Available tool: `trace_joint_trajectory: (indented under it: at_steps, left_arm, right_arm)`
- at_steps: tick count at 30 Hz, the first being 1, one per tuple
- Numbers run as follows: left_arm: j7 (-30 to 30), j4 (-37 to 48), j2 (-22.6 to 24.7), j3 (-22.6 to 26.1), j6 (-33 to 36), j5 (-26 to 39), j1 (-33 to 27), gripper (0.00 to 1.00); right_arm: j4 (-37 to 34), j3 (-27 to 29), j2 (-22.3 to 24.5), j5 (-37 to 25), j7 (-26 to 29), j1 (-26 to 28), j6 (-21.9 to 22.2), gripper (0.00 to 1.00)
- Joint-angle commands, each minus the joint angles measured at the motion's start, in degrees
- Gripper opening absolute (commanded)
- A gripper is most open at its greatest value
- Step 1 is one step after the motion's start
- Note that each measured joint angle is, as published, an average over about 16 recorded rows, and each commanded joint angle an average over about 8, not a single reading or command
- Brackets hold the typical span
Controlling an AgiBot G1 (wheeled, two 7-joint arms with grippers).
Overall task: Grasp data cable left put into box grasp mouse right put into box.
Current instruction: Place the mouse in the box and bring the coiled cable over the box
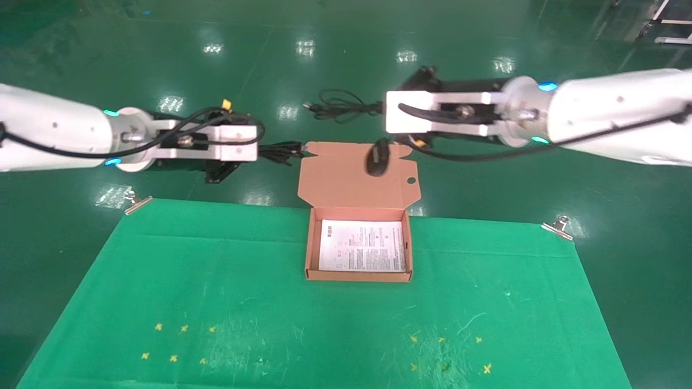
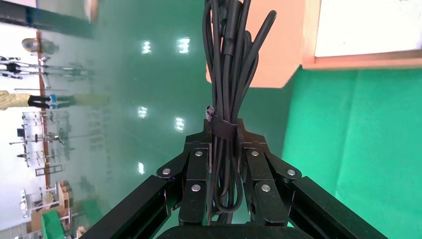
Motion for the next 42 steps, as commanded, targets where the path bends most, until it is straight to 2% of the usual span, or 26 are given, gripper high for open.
trace_joint_trajectory:
  at_steps: [1, 6, 12, 16, 24, 30, 42]
  left_arm:
    - [-0.4, 0.68, 0.97, 0.02, -0.71, 0.62, -0.57, 0.0]
    - [0.32, 3.28, 2.76, -0.17, -1.98, 0.3, -1.78, 0.0]
    - [1.53, 4.82, 3.5, -0.32, -2.61, -0.29, -2.42, 0.0]
    - [1.77, 5.14, 3.65, -0.38, -2.79, -0.43, -2.62, 0.0]
    - [1.53, 5.03, 3.55, -0.36, -2.79, -0.44, -2.38, 0.0]
    - [1.39, 6.18, 4.35, 0.57, -4.42, 1.92, -1.35, 0.0]
    - [-1.77, 8.65, 5.02, 2.69, -5.98, 8.37, 1.14, 0.0]
  right_arm:
    - [-2.03, -0.18, -2.0, 0.13, -1.41, 1.31, 0.5, 0.0]
    - [-9.59, 0.06, -6.75, 1.96, -7.03, 3.91, 2.24, 0.0]
    - [-14.95, 0.47, -9.61, 3.97, -12.04, 5.73, 2.85, 0.0]
    - [-15.99, 0.49, -10.12, 4.4, -13.19, 6.22, 2.84, 0.0]
    - [-15.13, 0.54, -9.66, 4.28, -12.17, 5.68, 2.85, 0.0]
    - [-16.5, 0.73, -11.25, 4.79, -12.61, 4.5, 4.59, 0.0]
    - [-24.47, 2.05, -15.58, 8.45, -18.82, 1.91, 8.88, 0.0]
